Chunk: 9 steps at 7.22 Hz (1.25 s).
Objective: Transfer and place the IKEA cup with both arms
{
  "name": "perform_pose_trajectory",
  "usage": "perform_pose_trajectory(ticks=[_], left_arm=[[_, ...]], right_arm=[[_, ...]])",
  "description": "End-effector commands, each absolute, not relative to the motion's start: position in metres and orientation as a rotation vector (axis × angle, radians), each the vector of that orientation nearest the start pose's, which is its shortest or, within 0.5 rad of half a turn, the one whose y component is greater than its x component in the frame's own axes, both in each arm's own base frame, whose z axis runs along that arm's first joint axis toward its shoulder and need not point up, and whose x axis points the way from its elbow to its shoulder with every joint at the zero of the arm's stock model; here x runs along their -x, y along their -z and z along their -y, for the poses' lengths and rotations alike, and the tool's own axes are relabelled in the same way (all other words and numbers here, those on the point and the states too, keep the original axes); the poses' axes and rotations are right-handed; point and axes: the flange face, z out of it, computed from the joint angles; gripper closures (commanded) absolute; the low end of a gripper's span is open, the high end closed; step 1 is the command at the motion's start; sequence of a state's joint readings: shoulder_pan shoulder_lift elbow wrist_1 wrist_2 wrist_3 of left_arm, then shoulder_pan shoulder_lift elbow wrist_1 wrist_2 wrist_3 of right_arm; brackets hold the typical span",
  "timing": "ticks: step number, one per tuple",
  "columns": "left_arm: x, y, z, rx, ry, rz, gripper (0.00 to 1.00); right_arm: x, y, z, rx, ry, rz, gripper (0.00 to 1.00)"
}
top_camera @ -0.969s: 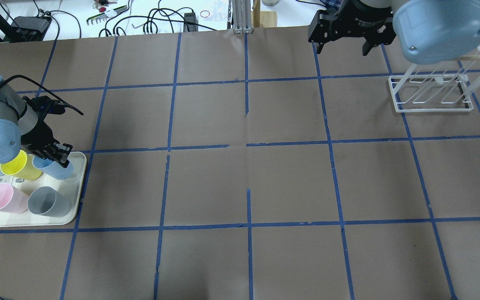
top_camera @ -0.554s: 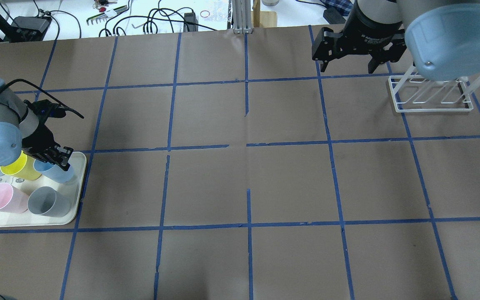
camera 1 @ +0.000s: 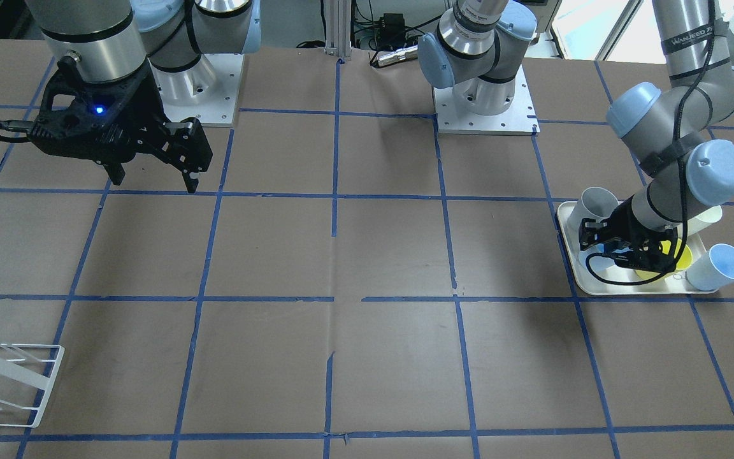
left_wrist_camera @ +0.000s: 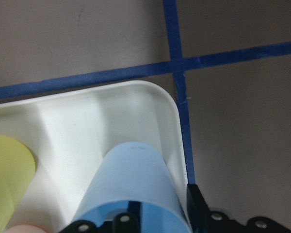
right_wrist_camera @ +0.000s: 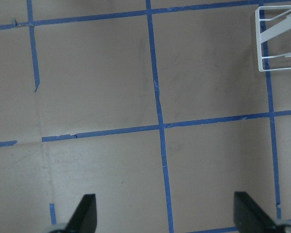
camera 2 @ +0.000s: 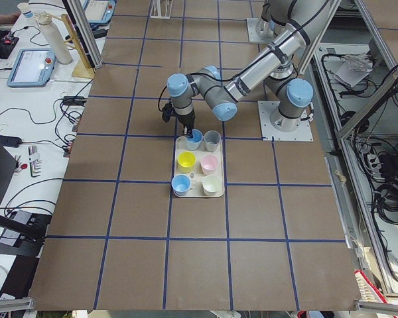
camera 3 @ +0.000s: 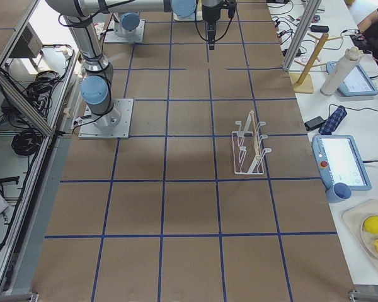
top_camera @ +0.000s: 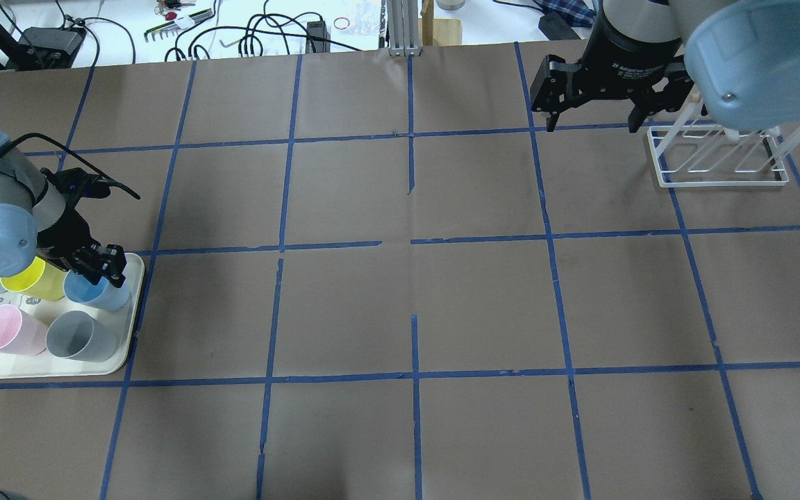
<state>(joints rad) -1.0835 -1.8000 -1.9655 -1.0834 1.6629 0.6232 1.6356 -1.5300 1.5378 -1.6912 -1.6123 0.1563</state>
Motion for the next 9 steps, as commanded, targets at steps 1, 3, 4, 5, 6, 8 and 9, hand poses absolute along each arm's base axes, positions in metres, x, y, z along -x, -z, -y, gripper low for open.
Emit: perform_pose_trajectory(ticks=[1, 3, 4, 5, 6, 8, 9], left_arm=[[-0.118, -0.287, 0.498, -0.225, -0.295, -3.144, 0.00], [-0.080, -0.384, 0.501, 0.026, -0.229, -3.290, 0.00], [-0.041, -0.430, 0.506, -0.050, -0.139, -3.245, 0.00], [0.001, -0.462, 0.495, -0.178, -0.101, -3.122, 0.00], [0.050, -0.478, 0.484, -0.179, -0.064, -3.084, 0.00], [0.148, -0.477, 0.455, -0.294, -0.054, -3.078, 0.00], [0.165, -0.481, 0.445, -0.353, -0.048, -3.076, 0.00]], right_arm=[[-0.163, -0.497, 0.508, -0.146, 0.164, -3.161, 0.00], [-0.163, -0.496, 0.507, -0.143, 0.161, -3.159, 0.00], [-0.163, -0.496, 0.507, -0.143, 0.160, -3.159, 0.00], [-0.163, -0.496, 0.507, -0.143, 0.158, -3.159, 0.00], [-0.163, -0.496, 0.507, -0.143, 0.158, -3.159, 0.00], [-0.163, -0.495, 0.507, -0.143, 0.153, -3.159, 0.00], [-0.163, -0.495, 0.507, -0.143, 0.153, -3.157, 0.00]])
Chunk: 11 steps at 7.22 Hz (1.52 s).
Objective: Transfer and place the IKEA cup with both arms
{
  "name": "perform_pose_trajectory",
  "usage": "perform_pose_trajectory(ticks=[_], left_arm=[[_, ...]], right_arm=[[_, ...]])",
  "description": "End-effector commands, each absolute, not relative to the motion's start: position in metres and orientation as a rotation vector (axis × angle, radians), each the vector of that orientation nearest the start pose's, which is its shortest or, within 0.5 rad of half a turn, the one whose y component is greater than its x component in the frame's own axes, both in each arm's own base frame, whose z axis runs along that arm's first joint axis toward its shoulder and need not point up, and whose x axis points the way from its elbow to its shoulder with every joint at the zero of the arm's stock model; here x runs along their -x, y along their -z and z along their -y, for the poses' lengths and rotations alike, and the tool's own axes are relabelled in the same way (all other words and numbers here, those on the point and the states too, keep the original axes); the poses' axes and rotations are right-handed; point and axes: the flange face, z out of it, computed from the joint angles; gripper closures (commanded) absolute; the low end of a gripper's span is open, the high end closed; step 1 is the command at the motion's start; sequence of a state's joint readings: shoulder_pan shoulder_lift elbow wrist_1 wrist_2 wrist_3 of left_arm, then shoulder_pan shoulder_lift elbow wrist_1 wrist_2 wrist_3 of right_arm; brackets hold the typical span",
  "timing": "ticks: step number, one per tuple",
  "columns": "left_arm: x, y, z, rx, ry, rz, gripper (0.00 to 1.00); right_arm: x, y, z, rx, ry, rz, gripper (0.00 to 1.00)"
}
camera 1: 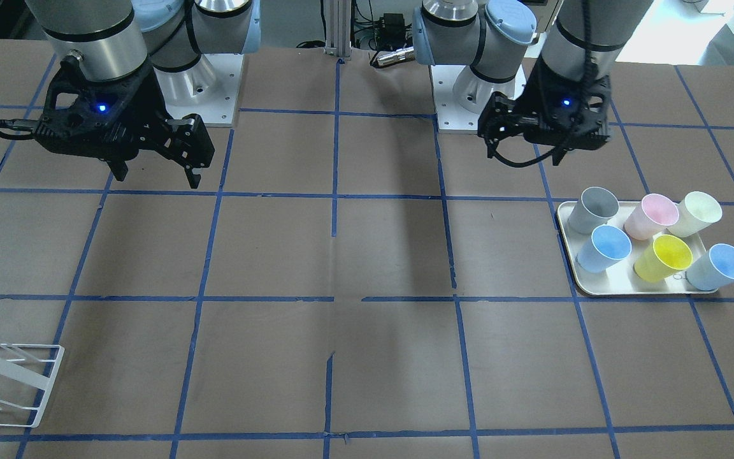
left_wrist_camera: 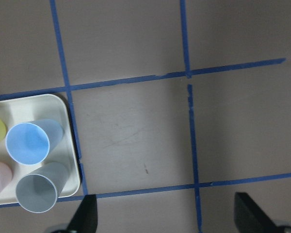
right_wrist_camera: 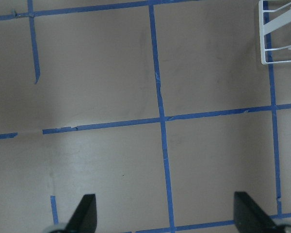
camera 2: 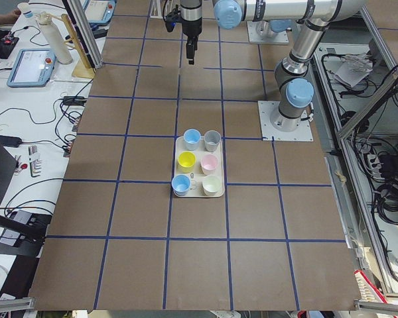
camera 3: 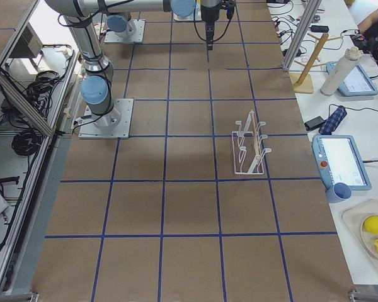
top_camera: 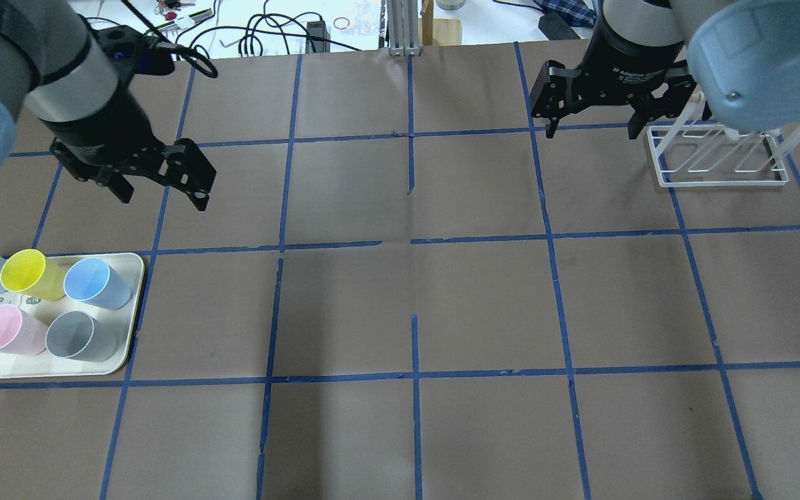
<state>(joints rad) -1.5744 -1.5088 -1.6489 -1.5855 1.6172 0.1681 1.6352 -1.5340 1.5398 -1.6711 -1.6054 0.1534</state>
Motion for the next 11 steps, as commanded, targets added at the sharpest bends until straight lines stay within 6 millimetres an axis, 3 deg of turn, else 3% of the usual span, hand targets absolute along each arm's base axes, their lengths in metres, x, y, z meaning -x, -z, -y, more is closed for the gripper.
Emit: perform_pose_trajectory(ticks=[1, 2, 3, 4, 6, 11], left_arm=[[0.162, -0.487, 0.435, -0.353, -0.076, -3.086, 0.00], [0.147, -0.492, 0.440, -0.306, -0.070, -3.090, 0.00], [0.115, -0.496, 0.445, -0.203, -0.095, -3.106, 0.00], [0.101, -0.503, 0.441, -0.164, -0.075, -3.108, 0.00], [0.103, -0.505, 0.429, -0.171, -0.075, -3.109, 0.00], [0.103, -0.500, 0.430, -0.154, -0.093, -3.117, 0.00]], right_arm=[[-0.163, -0.495, 0.507, -0.143, 0.152, -3.155, 0.00], [-0.163, -0.494, 0.507, -0.143, 0.152, -3.155, 0.00], [-0.163, -0.494, 0.507, -0.143, 0.152, -3.154, 0.00], [-0.163, -0.495, 0.507, -0.143, 0.154, -3.153, 0.00], [-0.163, -0.495, 0.507, -0.143, 0.155, -3.155, 0.00], [-0.163, -0.495, 0.507, -0.143, 0.157, -3.154, 0.00]])
